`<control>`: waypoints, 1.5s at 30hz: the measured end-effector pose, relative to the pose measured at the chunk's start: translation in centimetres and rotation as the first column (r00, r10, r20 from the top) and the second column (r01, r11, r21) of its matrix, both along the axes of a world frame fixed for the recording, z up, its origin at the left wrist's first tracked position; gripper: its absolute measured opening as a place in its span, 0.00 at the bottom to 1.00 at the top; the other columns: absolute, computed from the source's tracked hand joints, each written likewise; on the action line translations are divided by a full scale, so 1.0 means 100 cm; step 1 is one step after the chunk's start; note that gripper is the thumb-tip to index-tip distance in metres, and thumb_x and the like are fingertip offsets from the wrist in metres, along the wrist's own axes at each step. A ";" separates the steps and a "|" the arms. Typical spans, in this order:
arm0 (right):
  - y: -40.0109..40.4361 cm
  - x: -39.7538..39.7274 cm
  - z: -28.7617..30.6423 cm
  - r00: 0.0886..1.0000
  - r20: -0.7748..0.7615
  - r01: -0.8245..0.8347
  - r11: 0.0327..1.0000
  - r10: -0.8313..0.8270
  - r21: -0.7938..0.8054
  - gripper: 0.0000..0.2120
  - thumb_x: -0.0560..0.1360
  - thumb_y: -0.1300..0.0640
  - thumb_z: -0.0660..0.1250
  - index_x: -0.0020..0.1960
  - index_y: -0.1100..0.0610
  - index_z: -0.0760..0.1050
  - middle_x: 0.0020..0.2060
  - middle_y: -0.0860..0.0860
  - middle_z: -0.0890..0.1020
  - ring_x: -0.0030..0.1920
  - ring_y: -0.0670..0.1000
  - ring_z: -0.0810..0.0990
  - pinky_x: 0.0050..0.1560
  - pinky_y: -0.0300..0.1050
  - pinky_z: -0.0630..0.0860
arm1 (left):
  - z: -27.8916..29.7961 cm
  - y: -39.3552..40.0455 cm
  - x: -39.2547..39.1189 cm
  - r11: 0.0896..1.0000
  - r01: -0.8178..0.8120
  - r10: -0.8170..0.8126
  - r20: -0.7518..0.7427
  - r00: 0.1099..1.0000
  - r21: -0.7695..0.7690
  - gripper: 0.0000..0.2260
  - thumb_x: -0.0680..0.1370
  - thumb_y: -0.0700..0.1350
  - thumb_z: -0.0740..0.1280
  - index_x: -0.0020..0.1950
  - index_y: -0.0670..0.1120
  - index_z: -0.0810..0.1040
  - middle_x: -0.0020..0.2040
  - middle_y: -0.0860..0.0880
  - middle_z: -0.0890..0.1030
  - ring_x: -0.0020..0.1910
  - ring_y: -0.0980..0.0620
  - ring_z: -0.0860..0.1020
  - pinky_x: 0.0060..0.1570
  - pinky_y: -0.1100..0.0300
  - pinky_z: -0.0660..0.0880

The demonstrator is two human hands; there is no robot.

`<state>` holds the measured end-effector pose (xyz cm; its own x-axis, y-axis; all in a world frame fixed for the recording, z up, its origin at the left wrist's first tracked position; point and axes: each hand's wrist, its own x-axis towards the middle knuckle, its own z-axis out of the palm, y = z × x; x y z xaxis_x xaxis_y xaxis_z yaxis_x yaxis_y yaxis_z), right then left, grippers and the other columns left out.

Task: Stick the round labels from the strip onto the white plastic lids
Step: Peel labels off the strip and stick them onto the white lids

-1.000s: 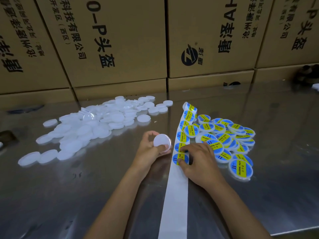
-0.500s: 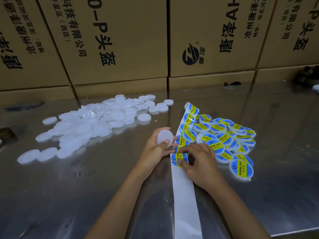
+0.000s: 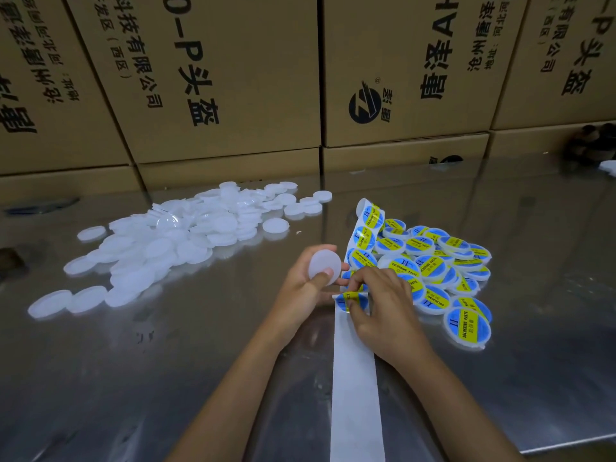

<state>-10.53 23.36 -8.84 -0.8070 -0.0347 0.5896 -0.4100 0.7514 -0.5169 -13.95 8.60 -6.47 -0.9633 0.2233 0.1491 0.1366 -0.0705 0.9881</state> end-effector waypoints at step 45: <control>-0.052 -0.031 0.031 0.962 0.060 -0.135 0.659 0.265 -0.740 0.15 0.70 0.69 0.74 0.45 0.54 0.72 0.40 0.50 0.80 0.39 0.46 0.79 0.40 0.35 0.76 | 0.014 -0.018 -0.003 0.801 -0.087 -0.188 0.387 0.903 0.592 0.15 0.85 0.45 0.56 0.64 0.39 0.77 0.53 0.41 0.85 0.48 0.49 0.84 0.59 0.55 0.76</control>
<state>-13.59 18.11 -5.77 -0.9109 0.1780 0.3722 -0.3743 0.0229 -0.9270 -14.26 6.79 -5.06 -0.9518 0.2754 -0.1350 -0.2869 -0.6436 0.7095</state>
